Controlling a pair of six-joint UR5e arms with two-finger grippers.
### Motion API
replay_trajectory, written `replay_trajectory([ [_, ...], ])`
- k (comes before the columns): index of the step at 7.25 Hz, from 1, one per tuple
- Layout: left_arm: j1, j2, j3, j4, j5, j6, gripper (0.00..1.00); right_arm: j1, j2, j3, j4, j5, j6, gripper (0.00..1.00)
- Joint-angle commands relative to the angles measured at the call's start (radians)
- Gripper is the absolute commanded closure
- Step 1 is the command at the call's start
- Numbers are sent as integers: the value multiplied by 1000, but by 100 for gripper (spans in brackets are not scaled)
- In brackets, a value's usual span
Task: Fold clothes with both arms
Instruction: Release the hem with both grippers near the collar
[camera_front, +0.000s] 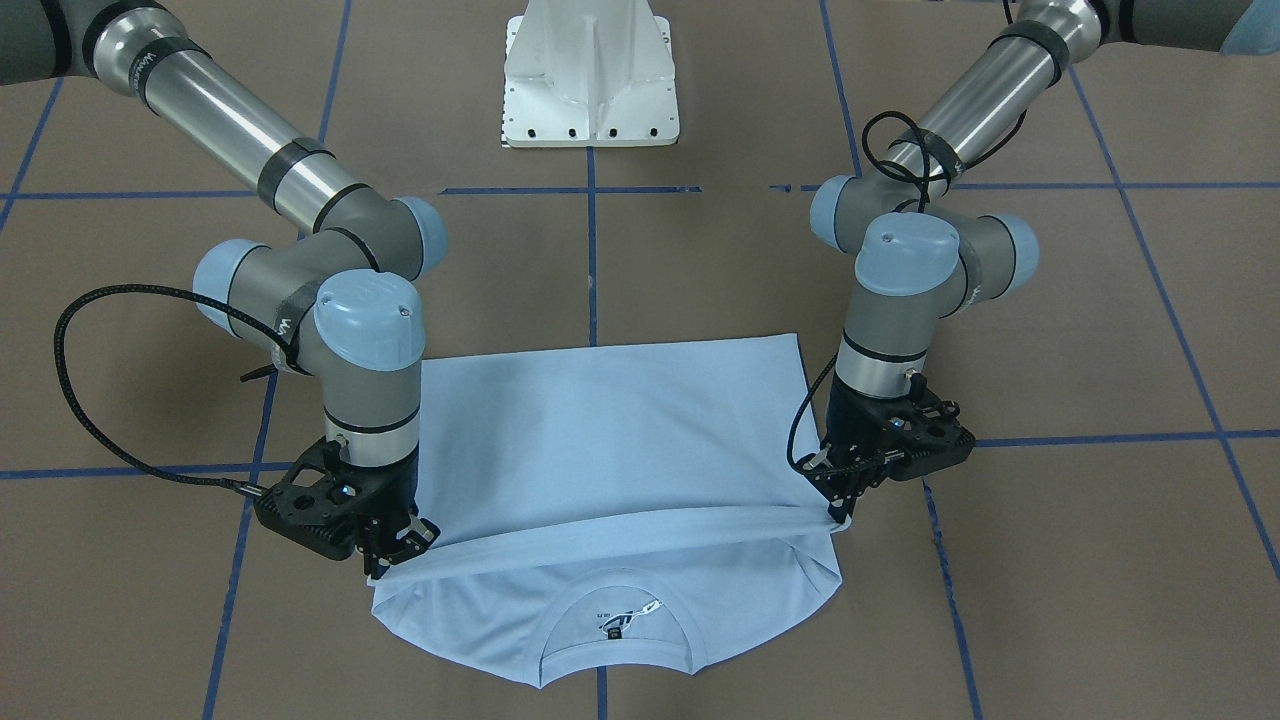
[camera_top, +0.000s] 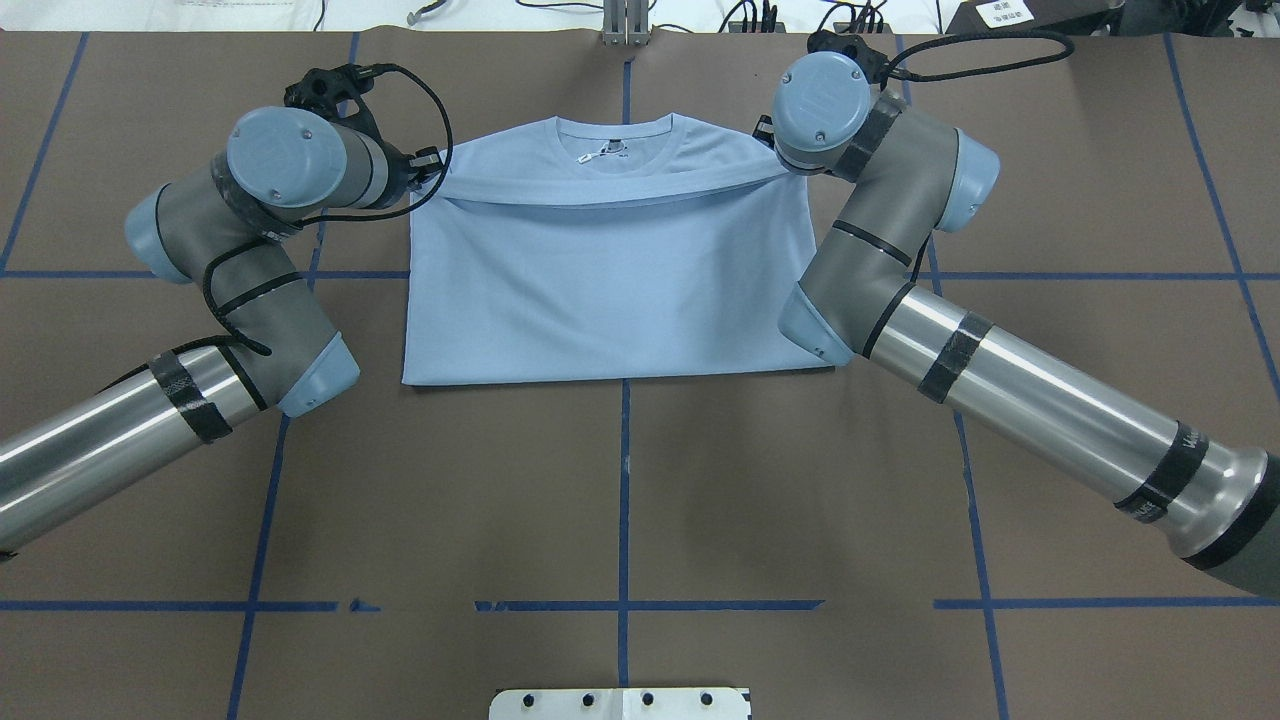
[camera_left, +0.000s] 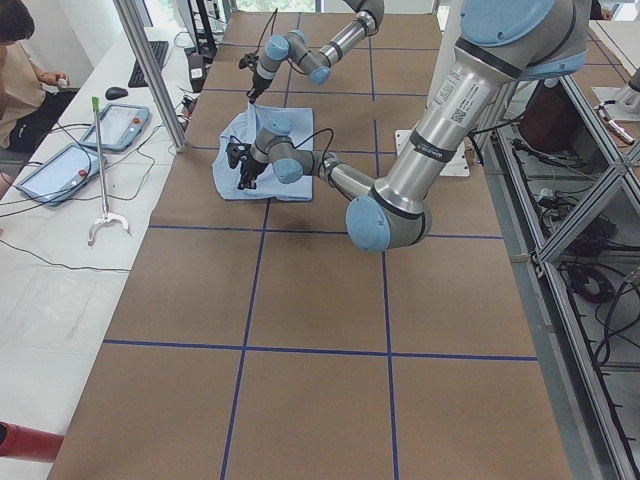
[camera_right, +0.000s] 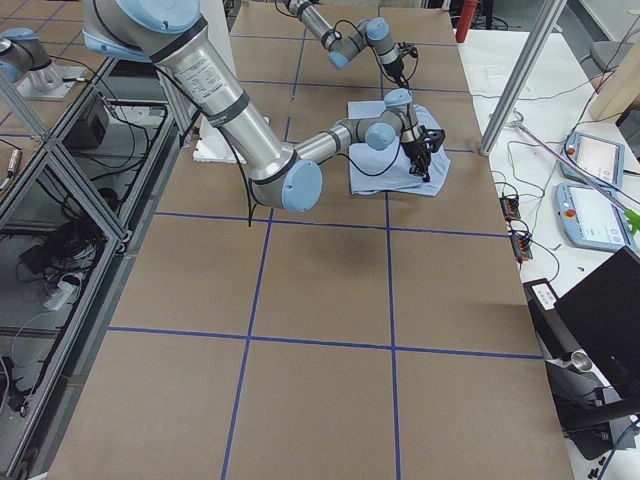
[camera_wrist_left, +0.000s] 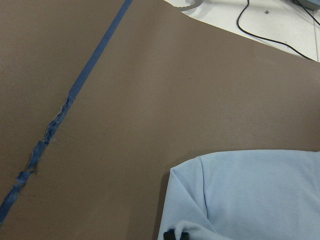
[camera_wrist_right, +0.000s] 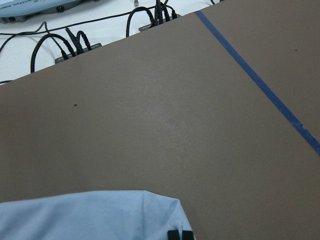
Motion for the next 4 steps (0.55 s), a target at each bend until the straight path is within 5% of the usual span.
replay_trajectory([
  [1,-1,-5,9,-7,0,-2,90,1,19,-18,0,0,-2,100],
  [2,-3,-5,17,-24,0,-5,85,-2,23,-21,1,0,-4,73],
  [4,-12,0,38,-87,-9,-5,54,-4,28,1,3,3,4,54],
])
